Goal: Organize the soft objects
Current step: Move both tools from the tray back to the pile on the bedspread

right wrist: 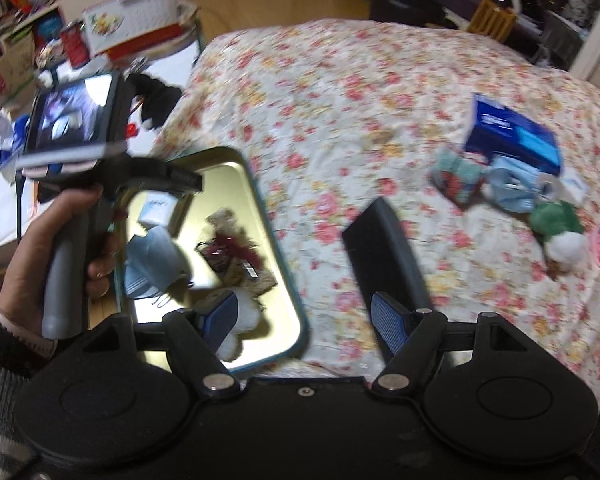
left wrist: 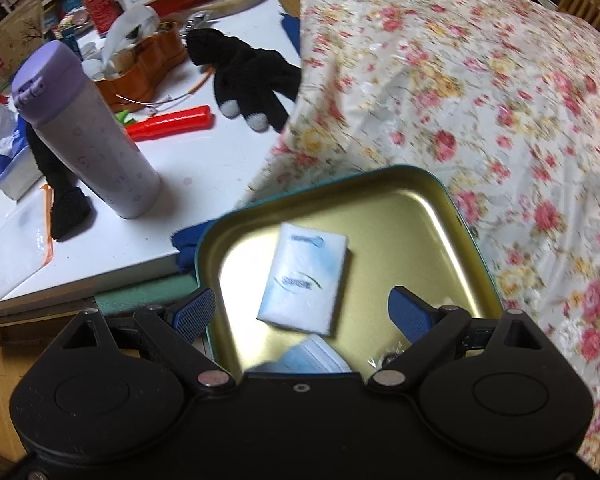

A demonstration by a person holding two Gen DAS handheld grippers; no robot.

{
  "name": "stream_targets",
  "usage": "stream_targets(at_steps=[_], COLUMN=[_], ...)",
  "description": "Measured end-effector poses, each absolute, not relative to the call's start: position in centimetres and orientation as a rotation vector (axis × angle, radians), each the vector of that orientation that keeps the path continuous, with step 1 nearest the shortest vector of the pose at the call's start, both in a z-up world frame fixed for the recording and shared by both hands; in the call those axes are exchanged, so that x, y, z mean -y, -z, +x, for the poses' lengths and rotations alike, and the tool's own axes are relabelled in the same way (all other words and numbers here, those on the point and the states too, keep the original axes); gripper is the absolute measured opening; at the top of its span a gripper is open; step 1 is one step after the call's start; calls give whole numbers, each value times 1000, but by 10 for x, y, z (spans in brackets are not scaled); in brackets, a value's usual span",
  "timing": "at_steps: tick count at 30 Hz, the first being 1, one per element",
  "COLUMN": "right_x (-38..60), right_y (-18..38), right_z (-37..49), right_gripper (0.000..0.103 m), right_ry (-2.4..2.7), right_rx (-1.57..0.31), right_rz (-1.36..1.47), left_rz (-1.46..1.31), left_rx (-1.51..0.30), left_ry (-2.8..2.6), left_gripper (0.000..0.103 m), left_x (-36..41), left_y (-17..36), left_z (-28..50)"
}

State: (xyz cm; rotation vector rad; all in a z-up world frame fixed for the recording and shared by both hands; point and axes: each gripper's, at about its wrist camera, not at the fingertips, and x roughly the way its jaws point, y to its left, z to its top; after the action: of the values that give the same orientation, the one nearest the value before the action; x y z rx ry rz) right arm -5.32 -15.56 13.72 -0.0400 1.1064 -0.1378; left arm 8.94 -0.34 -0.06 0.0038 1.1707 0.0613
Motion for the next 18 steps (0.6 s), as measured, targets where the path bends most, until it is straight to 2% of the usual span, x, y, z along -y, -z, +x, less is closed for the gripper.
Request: stream_targets(at_steps=[10,18], right_x=[235,315], right_y=[-157,-152], right_z=[-98,-127], right_gripper=[73,73], right_ry=[269,430], right_rx=[-1057,-1045], right_rz=[25,105], left_rz=[31,97], left_rx=[-1210,-1141], left_ry=[-28,13], left_gripper=[95,95], left_x=[23,47], left_y=[-6,-49], left_z=[52,28])
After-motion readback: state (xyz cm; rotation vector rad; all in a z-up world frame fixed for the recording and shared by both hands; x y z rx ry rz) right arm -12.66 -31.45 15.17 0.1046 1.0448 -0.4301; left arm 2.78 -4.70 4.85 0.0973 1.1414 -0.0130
